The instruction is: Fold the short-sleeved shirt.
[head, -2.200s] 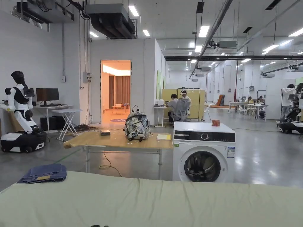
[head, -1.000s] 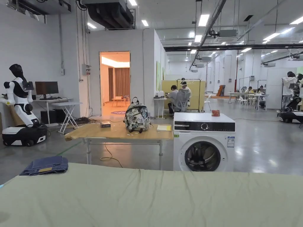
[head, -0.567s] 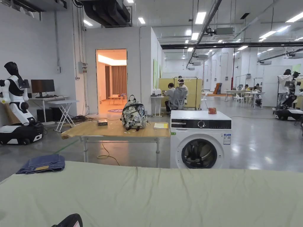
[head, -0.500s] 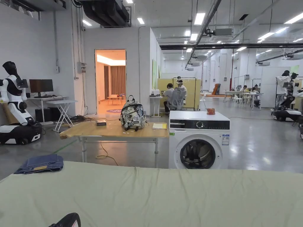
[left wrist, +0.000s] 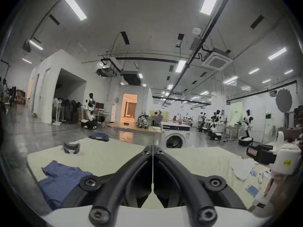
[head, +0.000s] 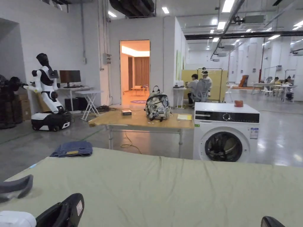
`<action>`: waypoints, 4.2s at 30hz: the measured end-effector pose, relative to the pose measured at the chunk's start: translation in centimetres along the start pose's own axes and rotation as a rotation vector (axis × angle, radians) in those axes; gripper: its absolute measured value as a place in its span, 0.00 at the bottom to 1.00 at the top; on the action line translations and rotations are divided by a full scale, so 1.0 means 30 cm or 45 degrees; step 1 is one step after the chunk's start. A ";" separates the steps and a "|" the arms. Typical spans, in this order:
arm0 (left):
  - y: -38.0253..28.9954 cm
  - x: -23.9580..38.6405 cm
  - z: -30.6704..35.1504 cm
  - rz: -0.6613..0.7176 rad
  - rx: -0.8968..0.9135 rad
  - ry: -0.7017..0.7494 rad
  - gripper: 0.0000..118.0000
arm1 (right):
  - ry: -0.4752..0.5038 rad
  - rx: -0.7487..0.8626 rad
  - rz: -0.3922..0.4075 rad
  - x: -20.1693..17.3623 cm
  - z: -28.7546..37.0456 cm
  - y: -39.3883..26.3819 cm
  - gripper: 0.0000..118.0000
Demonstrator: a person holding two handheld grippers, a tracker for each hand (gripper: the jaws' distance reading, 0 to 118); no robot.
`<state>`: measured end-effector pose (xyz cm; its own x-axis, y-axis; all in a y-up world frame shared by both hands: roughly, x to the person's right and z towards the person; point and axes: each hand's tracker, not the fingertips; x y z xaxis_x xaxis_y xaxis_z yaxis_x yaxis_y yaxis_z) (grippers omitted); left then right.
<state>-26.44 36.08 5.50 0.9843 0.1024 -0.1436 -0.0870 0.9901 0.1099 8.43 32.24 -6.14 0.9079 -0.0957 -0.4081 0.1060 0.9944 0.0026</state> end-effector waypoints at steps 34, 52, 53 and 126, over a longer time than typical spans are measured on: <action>-0.783 -0.885 -0.831 0.032 -1.432 0.267 0.24 | 0.120 -0.333 -0.303 0.162 -0.204 -0.303 0.00; 0.201 -0.767 -0.878 0.004 -0.598 0.309 0.00 | 0.081 -0.208 -0.416 0.259 -0.032 -0.190 0.00; 0.246 -0.701 -0.902 -0.059 -0.593 0.264 0.00 | 0.068 -0.196 -0.417 0.262 -0.019 -0.182 0.00; -0.601 -0.328 -0.681 0.377 -1.257 -0.094 0.56 | -0.121 -0.287 -0.255 0.345 0.286 -0.226 0.00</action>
<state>-37.70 19.17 -15.15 0.9070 0.3818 -0.1778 -0.3818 0.5673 -0.7296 20.60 24.13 -2.56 0.9130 -0.2840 -0.2931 0.2036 0.9394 -0.2760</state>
